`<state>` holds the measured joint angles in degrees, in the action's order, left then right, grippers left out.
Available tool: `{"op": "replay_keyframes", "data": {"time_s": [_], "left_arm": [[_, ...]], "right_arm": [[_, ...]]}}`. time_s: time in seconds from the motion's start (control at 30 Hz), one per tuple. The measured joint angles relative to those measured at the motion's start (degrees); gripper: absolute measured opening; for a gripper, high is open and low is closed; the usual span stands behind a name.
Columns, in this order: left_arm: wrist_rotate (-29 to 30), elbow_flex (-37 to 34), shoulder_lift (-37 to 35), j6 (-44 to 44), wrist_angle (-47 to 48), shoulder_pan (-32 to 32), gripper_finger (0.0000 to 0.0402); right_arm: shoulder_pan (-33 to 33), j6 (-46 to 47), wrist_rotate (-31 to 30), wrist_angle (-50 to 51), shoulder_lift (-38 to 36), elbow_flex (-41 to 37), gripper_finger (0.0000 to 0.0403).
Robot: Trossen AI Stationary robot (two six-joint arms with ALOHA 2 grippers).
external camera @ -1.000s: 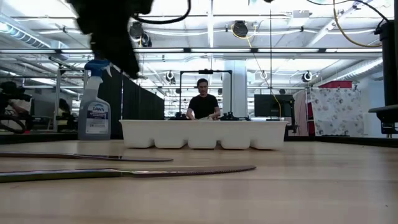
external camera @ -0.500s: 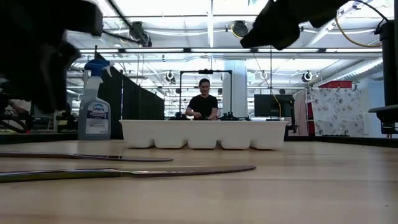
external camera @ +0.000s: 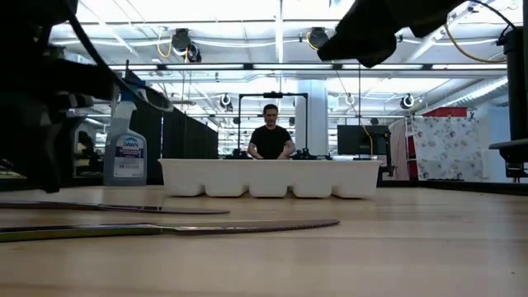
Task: Sort silverware
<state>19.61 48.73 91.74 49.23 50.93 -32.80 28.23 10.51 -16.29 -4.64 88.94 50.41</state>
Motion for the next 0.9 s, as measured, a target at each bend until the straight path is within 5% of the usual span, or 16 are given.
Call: {"op": "replay_keyframes", "data": {"time_s": [0.37, 0.9], "left_arm": [[-9.9, -1.6, 0.0, 2.1, -8.3, -1.0, 0.0148], [-12.3, 2.2, 0.0, 12.0, -14.0, -1.3, 0.0148]], "right_arm": [[0.0, -2.3, 0.1, -1.2, 0.0, 0.0, 0.0176], [0.0, -3.7, 0.1, -0.7, 0.0, 0.0, 0.0176]]}}
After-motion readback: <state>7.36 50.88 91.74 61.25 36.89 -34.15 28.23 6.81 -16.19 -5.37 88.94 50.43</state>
